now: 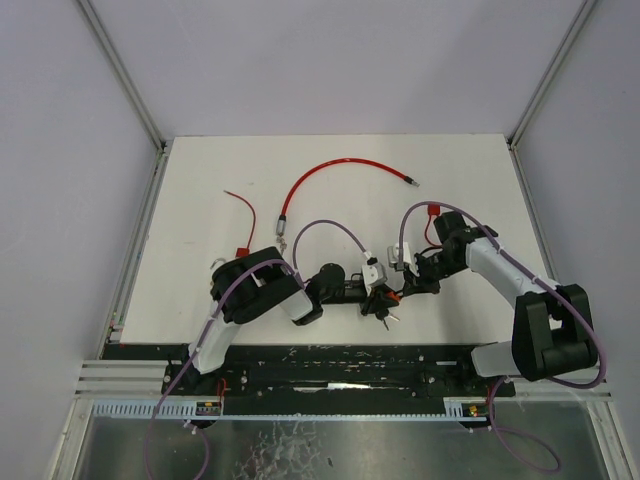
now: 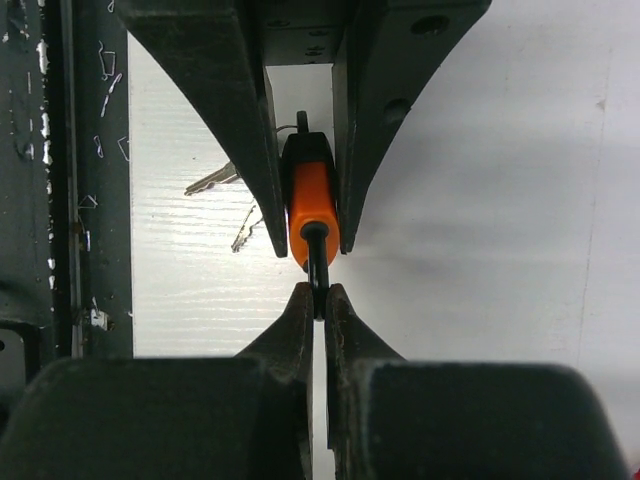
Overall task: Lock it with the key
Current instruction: Lock the lock.
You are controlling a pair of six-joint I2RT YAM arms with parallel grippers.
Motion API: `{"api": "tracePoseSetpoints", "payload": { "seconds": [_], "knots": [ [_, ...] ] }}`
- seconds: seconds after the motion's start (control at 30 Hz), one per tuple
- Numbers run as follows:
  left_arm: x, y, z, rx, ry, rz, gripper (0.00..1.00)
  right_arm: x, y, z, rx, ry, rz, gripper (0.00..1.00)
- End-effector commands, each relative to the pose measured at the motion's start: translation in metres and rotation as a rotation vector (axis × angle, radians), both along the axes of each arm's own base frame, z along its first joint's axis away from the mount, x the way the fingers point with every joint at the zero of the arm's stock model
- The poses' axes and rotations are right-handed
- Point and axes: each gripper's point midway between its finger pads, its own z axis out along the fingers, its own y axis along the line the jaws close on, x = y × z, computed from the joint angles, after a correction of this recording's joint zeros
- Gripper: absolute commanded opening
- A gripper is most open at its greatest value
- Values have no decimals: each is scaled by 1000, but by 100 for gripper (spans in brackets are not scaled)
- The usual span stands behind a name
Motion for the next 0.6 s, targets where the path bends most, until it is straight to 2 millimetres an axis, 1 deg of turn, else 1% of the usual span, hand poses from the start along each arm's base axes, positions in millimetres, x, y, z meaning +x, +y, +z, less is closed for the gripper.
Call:
{"api": "tracePoseSetpoints", "payload": {
  "seconds": [0.0, 0.13, 0.27, 0.33, 0.37, 0.5, 0.57],
  "knots": [
    [7, -13, 27, -101, -93, 19, 0, -20, 57, 34, 319, 26, 105, 0],
    [7, -13, 27, -98, -92, 10, 0, -25, 61, 34, 315, 61, 127, 0],
    [9, -10, 27, -95, -91, 27, 0, -38, 70, 34, 314, 107, 174, 0],
    [12, -7, 28, -100, -93, 45, 0, -38, 73, 31, 290, 101, 173, 0],
    [13, -5, 29, -104, -93, 56, 0, -35, 76, 32, 294, 91, 164, 0],
    [18, 4, 33, -118, -101, 87, 0, -33, 90, 51, 365, 77, 172, 0],
    [20, 7, 34, -122, -106, 98, 0, -32, 94, 51, 385, 70, 173, 0]
  ]
}}
